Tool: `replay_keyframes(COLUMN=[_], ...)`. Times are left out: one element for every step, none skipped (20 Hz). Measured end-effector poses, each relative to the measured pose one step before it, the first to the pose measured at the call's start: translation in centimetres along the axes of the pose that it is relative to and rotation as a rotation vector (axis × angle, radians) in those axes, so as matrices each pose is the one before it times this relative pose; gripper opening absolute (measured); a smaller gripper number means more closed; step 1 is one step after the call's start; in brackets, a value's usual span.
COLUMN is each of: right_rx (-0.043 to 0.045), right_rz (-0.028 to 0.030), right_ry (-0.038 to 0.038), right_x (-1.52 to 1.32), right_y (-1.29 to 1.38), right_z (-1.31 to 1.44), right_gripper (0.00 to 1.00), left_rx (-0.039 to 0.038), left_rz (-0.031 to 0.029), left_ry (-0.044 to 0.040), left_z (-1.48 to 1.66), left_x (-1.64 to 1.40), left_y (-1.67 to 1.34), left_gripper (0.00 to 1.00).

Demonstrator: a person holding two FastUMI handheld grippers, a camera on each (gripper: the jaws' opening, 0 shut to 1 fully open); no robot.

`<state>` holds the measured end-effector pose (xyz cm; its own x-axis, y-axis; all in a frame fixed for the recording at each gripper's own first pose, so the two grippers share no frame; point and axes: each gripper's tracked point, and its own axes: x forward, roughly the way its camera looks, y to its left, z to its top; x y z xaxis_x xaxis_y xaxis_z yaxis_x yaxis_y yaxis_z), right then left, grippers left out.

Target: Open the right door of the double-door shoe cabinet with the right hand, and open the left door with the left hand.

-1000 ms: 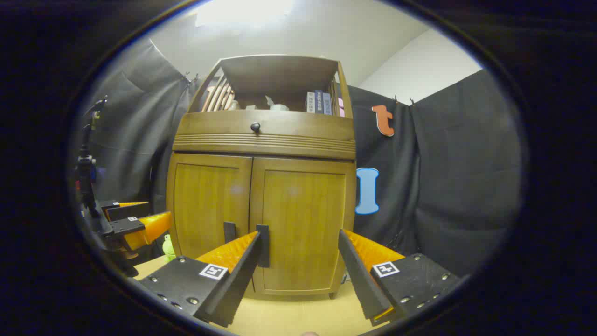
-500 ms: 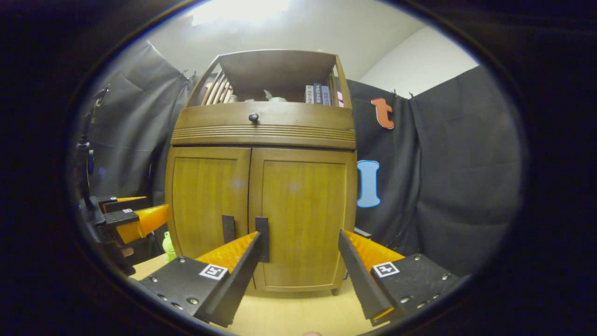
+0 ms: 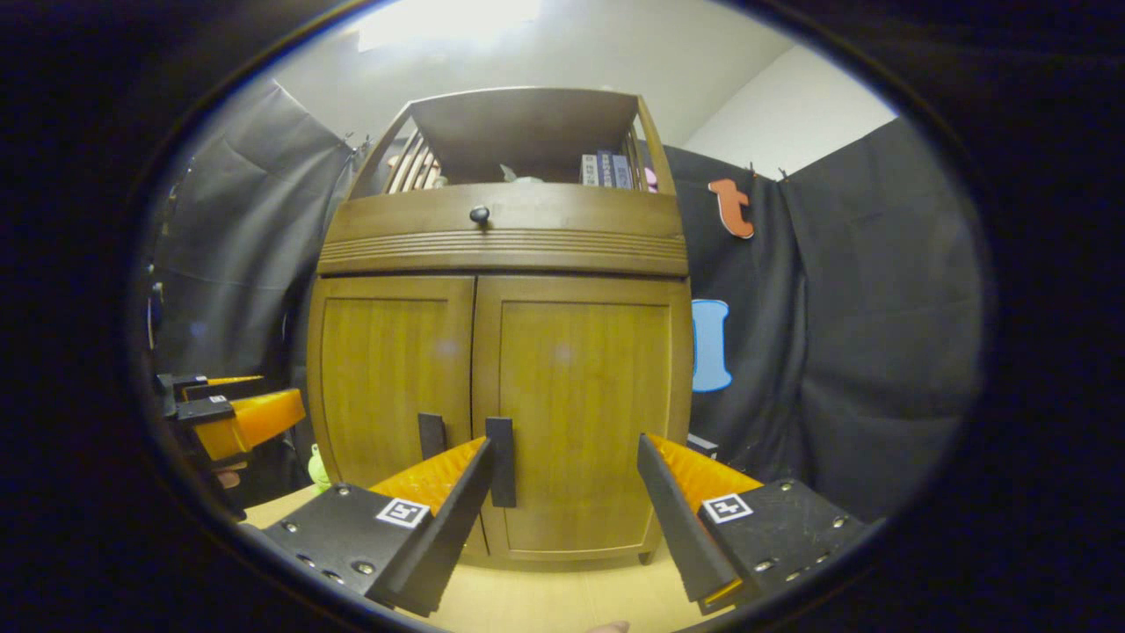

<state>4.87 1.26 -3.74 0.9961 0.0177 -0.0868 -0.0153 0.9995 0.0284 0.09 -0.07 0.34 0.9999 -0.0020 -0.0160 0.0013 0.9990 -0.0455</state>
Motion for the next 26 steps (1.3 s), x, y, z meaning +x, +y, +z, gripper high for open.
replay_keyframes(right_rx=[-0.00028, 0.00084, 0.00010, 0.00375, 0.00685, 0.01071, 0.00934, 0.00130, -0.01094, -0.01003, -0.00671, 0.00224, 0.01623, 0.02335, 0.01944, 0.01711, -0.00762, 0.01163, -0.03658, -0.01819, 0.01678, 0.00664, -0.00275, -0.00650, 0.00747, 0.00814], right_rz=[0.00678, 0.01468, 0.01023, 0.01515, 0.01822, 0.02269, 0.02329, 0.01456, 0.01150, -0.00162, 0.00472, 0.00632, 0.00226, -0.00465, -0.01021, -0.00855, -0.03987, 0.01044, 0.02169, 0.02157, 0.01219, 0.01596, 0.01520, 0.01418, 0.01254, 0.01324], right_ry=[0.01650, 0.01613, 0.02082, 0.01729, 0.01364, 0.00811, 0.00698, 0.00724, 0.00246, 0.00970, 0.00557, 0.00894, 0.01070, 0.01058, 0.01703, 0.02934, 0.00924, -0.01467, -0.00281, -0.00934, -0.00732, 0.00306, 0.00062, -0.00014, -0.00037, 0.00204], right_x=[0.859, 0.964, 1.126, 0.870, 0.967, 0.898, 1.070, 1.011, 1.000, 1.101, 0.970, 0.990, 1.061, 0.856, 0.862, 0.212, 1.177, -1.299, -0.251, 0.102, -0.439, -0.067, -0.175, 0.038, -0.006, 0.000], right_y=[0.377, 0.472, 0.450, 0.647, 0.725, 0.800, 0.835, 0.600, 0.609, 0.568, 0.669, 0.622, 0.346, 0.331, -0.033, -0.173, -1.133, 0.008, -0.029, 0.137, 0.029, 0.097, -0.053, -0.026, 0.012, 0.098], right_z=[-0.612, -0.689, -0.780, -0.756, -0.538, -0.410, -0.208, -0.209, -0.062, -0.267, -0.172, -0.394, -0.121, -0.262, -0.308, -0.535, -0.577, 1.203, -0.290, -0.080, 0.370, 0.076, 0.285, 0.079, 0.150, 0.106], right_gripper=[0.97, 0.96, 0.96, 0.96, 0.97, 0.97, 0.96, 0.97, 0.98, 0.97, 0.98, 0.97, 0.97, 0.97, 0.97, 0.96, 0.73, 0.51, 0.29, 0.29, 0.25, 0.22, 0.22, 0.22, 0.22, 0.22], left_rx=[-0.00445, -0.00566, -0.00590, -0.00989, -0.00828, -0.00141, 0.00381, 0.00375, 0.00021, -0.00494, -0.01145, -0.01426, -0.01165, -0.00799, -0.00387, 0.00010, 0.00278, 0.00169, -0.00003, -0.00045, 0.00017, 0.00427, 0.00308, 0.00233, 0.00238, 0.00164], left_rz=[0.00450, 0.00405, 0.00203, 0.00192, -0.00213, -0.00678, -0.00291, -0.00075, 0.00259, 0.00731, 0.00647, 0.00213, 0.00393, 0.00710, 0.00831, 0.00843, 0.00485, -0.00210, -0.00379, -0.00359, -0.00156, -0.00045, 0.00215, 0.00178, -0.00039, 0.00016], left_ry=[-0.00050, -0.00087, 0.00356, 0.00589, 0.00622, 0.00334, 0.00468, -0.00040, 0.00404, 0.00211, 0.00587, 0.00737, 0.00761, 0.00506, 0.00260, 0.00092, 0.00103, -0.00010, -0.00060, -0.00074, -0.00429, -0.00461, -0.00409, -0.00383, -0.00150, 0.00019], left_z=[0.015, 0.049, -0.101, -0.020, -0.090, 0.004, -0.140, 0.055, -0.114, -0.093, -0.134, -0.116, -0.140, -0.084, -0.014, 0.032, -0.072, 0.042, 0.048, 0.000, 0.125, 0.163, -0.003, 0.103, 0.016, 0.001], left_x=[-0.061, 0.028, -0.012, 0.001, -0.011, -0.023, -0.040, 0.013, 0.092, 0.122, 0.222, 0.184, 0.108, 0.097, 0.110, 0.054, 0.100, 0.012, 0.012, 0.059, -0.021, -0.012, 0.020, -0.028, -0.114, 0.010], left_y=[0.013, -0.027, 0.001, -0.100, -0.045, -0.006, 0.073, 0.060, 0.351, 0.055, 0.083, 0.286, 0.250, 0.305, 0.352, 0.274, 0.135, 0.025, 0.021, -0.029, 0.099, 0.120, 0.123, 0.110, -0.001, 0.053], left_gripper=[0.96, 0.97, 0.97, 0.97, 0.97, 0.96, 0.95, 0.93, 0.99, 0.93, 0.96, 0.93, 0.93, 0.93, 0.93, 0.92, 0.92, 0.92, 0.92, 0.92, 0.92, 0.92, 0.92, 0.92, 0.92, 0.92])
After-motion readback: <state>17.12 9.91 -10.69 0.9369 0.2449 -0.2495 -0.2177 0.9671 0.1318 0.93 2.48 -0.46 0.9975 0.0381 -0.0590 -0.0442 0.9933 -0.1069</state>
